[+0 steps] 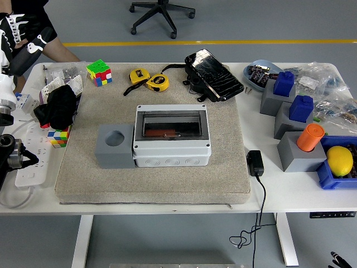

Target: Fetch the battery,place it into the box,close the lid of the box

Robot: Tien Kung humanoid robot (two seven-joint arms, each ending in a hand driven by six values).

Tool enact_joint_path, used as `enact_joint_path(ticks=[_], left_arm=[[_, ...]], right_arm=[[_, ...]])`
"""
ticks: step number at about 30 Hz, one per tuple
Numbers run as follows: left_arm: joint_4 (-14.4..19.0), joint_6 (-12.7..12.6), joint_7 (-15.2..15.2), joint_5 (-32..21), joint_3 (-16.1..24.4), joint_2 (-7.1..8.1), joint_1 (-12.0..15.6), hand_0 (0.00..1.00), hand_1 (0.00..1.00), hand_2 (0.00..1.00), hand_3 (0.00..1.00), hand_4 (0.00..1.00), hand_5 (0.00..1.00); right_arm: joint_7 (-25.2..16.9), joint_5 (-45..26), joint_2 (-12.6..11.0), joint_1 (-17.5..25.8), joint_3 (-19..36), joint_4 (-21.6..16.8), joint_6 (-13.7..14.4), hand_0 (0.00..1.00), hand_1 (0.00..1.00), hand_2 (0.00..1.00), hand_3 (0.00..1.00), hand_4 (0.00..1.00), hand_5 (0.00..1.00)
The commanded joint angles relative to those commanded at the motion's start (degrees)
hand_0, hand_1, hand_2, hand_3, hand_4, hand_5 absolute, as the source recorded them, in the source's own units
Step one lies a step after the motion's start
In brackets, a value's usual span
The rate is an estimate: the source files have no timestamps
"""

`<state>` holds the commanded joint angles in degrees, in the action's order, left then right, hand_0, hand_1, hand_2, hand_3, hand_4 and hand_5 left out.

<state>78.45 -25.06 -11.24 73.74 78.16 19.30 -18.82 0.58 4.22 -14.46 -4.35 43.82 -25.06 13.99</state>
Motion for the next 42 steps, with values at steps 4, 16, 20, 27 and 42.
enact_joint_path(ticks=[4, 16, 20, 27, 42], left_arm=[[-0.1, 1.1, 2.2, 3.7, 2.3, -0.10, 0.3, 0.698, 0.693, 0.649, 0.648, 0.987, 0.520], [-0.4, 1.6, 2.7, 2.9, 2.5, 0.50, 0.1, 0.707, 0.696, 0.651, 0.642, 0.966, 0.481], [-0.7, 1.6, 2.6, 2.4, 2.5, 0.30, 0.2, 0.711, 0.699, 0.652, 0.644, 0.965, 0.477], [-0.8, 1.5, 2.3, 1.1, 2.6, 0.20, 0.5, 0.709, 0.700, 0.653, 0.644, 0.964, 0.477], [-1.3, 2.2, 2.2, -2.6, 1.9, -1.09, 1.0, 0.704, 0.694, 0.653, 0.639, 0.964, 0.477]], right_arm=[[0.0, 0.0, -0.2, -0.1, -0.1, 0.0, 0.1, 0.565, 0.557, 0.499, 0.464, 0.820, 0.369], [0.3, 0.0, -0.3, -0.2, -0.2, 0.1, 0.1, 0.565, 0.558, 0.501, 0.464, 0.821, 0.374], [0.3, 0.0, -0.3, -0.1, -0.1, 0.1, 0.1, 0.565, 0.558, 0.501, 0.465, 0.821, 0.374], [0.3, 0.1, -0.1, 0.1, 0.2, 0.1, 0.1, 0.564, 0.558, 0.502, 0.464, 0.821, 0.375], [0.4, 0.3, 0.4, 1.1, 1.4, 0.0, -0.1, 0.568, 0.558, 0.502, 0.467, 0.822, 0.376]])
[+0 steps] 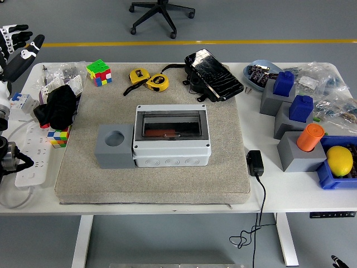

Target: Fetch the battery,place it into the box,close the lid of the box

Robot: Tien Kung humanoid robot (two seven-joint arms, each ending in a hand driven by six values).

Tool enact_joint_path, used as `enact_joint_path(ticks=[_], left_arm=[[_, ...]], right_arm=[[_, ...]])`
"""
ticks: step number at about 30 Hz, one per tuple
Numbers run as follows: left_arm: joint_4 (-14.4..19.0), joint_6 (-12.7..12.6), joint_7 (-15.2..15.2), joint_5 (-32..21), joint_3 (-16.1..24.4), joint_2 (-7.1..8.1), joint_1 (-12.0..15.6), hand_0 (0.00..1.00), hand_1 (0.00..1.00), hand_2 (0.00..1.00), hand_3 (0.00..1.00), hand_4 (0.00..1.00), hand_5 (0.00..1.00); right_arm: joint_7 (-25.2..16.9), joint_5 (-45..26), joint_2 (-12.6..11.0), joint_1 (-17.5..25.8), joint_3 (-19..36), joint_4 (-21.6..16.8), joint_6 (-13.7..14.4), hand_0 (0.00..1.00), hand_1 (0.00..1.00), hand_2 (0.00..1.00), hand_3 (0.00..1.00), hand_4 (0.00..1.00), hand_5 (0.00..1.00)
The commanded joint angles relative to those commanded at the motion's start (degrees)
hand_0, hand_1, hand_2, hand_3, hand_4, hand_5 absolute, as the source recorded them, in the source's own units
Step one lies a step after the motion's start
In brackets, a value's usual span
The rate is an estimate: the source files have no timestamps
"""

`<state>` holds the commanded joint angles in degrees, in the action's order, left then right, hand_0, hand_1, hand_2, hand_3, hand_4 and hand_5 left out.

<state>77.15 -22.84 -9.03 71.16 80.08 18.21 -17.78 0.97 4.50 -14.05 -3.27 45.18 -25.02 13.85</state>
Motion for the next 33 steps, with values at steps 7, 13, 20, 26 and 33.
enact_joint_path(ticks=[7, 13, 20, 26, 33], left_arm=[[0.4, 0.1, -0.1, -1.1, -0.2, -0.08, -0.1, 0.702, 0.694, 0.650, 0.638, 0.964, 0.477], [0.6, 0.2, 0.0, -1.2, -0.3, -0.06, -0.4, 0.702, 0.693, 0.649, 0.639, 0.963, 0.477], [0.7, 0.3, 0.1, -1.7, -0.3, -0.07, -0.4, 0.700, 0.693, 0.648, 0.638, 0.963, 0.477], [0.7, 0.3, 0.2, -1.8, -0.3, -0.12, -0.4, 0.700, 0.694, 0.647, 0.637, 0.962, 0.476], [0.8, 0.4, 0.3, -1.9, -0.1, -0.16, -0.2, 0.699, 0.692, 0.645, 0.637, 0.960, 0.475]], right_arm=[[0.2, 0.4, -0.1, -0.4, 0.7, -0.2, 0.0, 0.567, 0.560, 0.503, 0.466, 0.823, 0.377], [0.2, 0.4, 0.0, -0.6, 0.8, -0.2, -0.1, 0.568, 0.559, 0.503, 0.466, 0.824, 0.378], [0.4, 0.2, 0.2, -0.5, 0.7, -0.1, -0.3, 0.568, 0.559, 0.504, 0.467, 0.825, 0.379], [0.4, 0.3, 0.0, -0.5, 0.3, -0.3, -0.3, 0.568, 0.559, 0.504, 0.465, 0.826, 0.380], [0.3, 0.0, 0.1, -0.5, 0.4, -0.2, -0.3, 0.567, 0.560, 0.504, 0.465, 0.826, 0.381]])
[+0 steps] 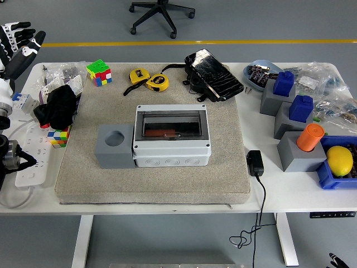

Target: Fetch the battery,place it into the box,close the lid of the box

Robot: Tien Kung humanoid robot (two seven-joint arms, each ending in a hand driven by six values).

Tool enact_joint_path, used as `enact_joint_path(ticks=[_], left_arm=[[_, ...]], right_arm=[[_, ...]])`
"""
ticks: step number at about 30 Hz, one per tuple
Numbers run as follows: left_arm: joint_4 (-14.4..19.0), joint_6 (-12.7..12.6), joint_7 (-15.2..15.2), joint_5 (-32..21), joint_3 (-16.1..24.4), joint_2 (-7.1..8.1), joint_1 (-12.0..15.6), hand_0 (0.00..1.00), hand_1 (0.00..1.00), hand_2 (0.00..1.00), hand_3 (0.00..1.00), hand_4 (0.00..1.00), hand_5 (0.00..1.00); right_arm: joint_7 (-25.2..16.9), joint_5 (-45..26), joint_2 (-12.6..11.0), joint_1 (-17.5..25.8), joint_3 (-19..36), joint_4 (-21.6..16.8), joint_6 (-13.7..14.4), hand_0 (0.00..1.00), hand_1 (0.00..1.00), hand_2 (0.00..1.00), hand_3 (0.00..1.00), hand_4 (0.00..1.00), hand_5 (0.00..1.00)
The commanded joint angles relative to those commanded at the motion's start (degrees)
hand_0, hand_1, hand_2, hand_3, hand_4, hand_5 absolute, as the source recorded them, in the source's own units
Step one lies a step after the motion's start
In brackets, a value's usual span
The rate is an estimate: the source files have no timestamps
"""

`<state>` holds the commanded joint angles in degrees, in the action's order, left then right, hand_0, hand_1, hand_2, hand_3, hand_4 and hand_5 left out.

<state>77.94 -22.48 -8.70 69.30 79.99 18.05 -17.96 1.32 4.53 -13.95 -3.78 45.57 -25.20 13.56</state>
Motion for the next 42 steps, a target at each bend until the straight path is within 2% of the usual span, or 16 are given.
enact_joint_path(ticks=[42], left_arm=[[-0.6, 0.2, 0.2, -0.7, -1.9, 0.14, -0.6, 0.662, 0.678, 0.638, 0.634, 0.952, 0.474]], right_arm=[[0.2, 0.2, -0.4, 0.3, -0.9, 0.0, 0.1, 0.567, 0.559, 0.505, 0.466, 0.827, 0.381]])
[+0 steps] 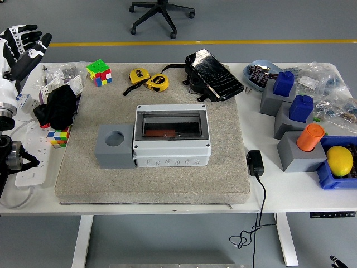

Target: Fetch the battery,place it into the box,close the lid of the box

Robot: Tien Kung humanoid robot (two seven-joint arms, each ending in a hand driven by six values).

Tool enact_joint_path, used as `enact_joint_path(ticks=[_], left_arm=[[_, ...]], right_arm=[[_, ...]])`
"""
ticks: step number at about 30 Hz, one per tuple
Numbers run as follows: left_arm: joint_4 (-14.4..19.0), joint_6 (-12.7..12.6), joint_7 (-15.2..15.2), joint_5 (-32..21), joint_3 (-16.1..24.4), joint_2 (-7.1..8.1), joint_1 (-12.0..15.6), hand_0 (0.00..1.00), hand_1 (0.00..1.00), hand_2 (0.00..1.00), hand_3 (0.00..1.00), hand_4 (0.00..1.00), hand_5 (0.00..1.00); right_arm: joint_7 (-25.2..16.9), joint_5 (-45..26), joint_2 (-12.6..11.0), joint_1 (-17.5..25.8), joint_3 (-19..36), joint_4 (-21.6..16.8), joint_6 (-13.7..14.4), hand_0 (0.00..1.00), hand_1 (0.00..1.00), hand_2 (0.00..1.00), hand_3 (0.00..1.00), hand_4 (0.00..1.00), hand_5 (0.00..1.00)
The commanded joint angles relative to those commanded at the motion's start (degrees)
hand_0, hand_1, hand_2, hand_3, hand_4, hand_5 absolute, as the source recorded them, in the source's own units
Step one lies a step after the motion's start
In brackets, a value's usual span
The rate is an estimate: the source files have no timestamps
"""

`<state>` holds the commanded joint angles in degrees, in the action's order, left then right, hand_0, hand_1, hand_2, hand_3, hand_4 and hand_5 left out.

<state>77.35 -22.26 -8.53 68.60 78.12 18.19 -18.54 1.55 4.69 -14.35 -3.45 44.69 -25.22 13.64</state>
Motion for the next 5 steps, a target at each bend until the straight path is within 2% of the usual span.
enact_joint_path(ticks=[5], left_arm=[[-0.4, 0.1, 0.1, -0.2, -0.1, -0.05, 0.1, 0.662, 0.676, 0.637, 0.634, 0.952, 0.476]], right_arm=[[-0.1, 0.0, 0.2, 0.1, 0.2, 0.0, 0.1, 0.568, 0.559, 0.506, 0.465, 0.827, 0.381]])
